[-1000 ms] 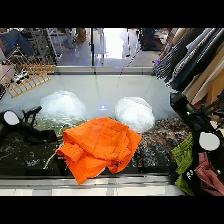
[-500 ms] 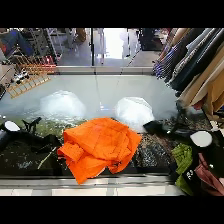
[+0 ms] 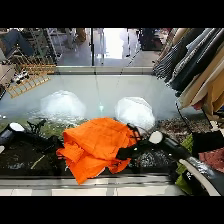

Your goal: Fold the clothes and pants, and hang the long-sleeved shirts on hangers.

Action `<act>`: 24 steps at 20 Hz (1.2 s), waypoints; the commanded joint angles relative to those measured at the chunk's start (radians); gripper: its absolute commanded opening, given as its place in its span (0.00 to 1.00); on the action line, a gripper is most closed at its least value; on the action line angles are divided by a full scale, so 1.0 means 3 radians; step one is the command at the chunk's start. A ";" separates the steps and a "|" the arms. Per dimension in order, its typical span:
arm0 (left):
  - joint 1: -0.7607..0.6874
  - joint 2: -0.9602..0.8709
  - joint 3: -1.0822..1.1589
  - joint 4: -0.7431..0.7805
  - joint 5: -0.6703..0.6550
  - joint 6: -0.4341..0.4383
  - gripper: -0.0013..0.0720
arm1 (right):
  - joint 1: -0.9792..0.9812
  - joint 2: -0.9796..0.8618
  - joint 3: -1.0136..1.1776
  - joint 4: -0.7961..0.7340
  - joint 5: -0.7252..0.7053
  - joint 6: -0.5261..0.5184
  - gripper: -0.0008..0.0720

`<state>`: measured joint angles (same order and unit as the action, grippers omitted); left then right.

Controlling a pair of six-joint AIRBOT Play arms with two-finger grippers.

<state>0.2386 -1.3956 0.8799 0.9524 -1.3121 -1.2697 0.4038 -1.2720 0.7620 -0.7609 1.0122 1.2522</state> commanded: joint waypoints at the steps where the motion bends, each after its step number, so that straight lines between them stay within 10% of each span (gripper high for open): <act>1: -0.0033 -0.0023 -0.0001 -0.0024 -0.0006 0.0050 0.58 | 0.0370 -0.0367 0.0168 0.0156 -0.0387 -0.0237 0.77; 3: -0.0085 -0.0024 -0.0001 -0.0067 -0.0022 0.0052 0.44 | 0.0459 -0.0496 0.0348 0.0159 -0.0559 -0.0263 0.54; 5: -0.0158 -0.0023 -0.0001 -0.0122 -0.0058 0.0175 0.04 | 0.0486 -0.0546 0.0495 0.0146 -0.0660 -0.0200 0.04; 13: 0.0284 0.0290 0.1434 -0.0492 -0.0924 0.0322 0.03 | -0.0387 0.0568 0.1751 -0.1920 0.0460 0.0423 0.03; 20: 0.0720 0.1222 0.2585 -0.2679 -0.0918 0.0548 0.03 | -0.0762 0.2279 0.2642 -0.1536 0.0240 0.0055 0.03; 24: 0.0793 0.1979 0.2600 -0.2778 -0.0210 0.0706 0.03 | -0.0762 0.2500 0.3112 -0.1602 -0.0336 -0.0251 0.03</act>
<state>0.4545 -0.9421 1.6337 0.2192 -1.5162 -1.0992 0.1825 -0.5888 1.5921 -1.2343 1.0195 1.2491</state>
